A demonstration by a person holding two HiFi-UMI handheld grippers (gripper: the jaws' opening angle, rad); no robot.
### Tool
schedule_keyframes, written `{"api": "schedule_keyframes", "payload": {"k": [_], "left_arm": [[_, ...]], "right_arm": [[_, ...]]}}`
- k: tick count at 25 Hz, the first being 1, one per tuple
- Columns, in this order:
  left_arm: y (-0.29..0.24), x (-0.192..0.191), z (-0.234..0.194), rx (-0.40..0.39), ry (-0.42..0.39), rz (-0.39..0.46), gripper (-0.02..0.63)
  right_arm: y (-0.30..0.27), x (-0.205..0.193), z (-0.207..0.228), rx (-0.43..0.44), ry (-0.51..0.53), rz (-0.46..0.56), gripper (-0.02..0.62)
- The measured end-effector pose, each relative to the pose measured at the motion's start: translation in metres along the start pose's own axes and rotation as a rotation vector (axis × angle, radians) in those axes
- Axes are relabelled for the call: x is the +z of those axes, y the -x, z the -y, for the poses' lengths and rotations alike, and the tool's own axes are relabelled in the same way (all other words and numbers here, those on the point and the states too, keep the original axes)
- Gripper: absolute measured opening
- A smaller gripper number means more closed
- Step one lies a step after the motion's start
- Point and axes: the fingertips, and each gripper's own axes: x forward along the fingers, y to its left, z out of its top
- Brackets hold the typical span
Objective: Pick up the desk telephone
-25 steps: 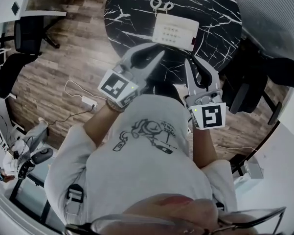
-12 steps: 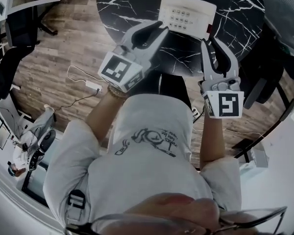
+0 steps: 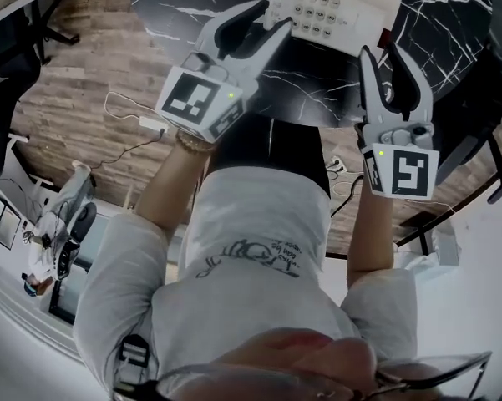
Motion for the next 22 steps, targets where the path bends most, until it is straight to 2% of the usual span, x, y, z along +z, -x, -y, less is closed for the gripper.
{"api": "schedule_keyframes", "payload": {"k": [6, 10, 15, 22], "left_arm": [[-0.025, -0.041, -0.025, 0.041, 0.029, -0.087, 0.252], [-0.038, -0.059, -0.035, 0.052, 0.044, -0.133, 0.268], [-0.047, -0.072, -0.042, 0.069, 0.064, -0.178, 0.324], [-0.056, -0.08, -0.037, 0.057, 0.061, -0.242, 0.35]], "right_arm": [[-0.019, -0.037, 0.028, -0.053, -0.032, -0.041, 0.253], [-0.035, -0.058, 0.039, -0.061, -0.062, -0.067, 0.328], [-0.046, -0.075, 0.041, -0.046, -0.089, -0.083, 0.347], [-0.05, -0.089, 0.045, -0.036, -0.12, -0.096, 0.348]]}}
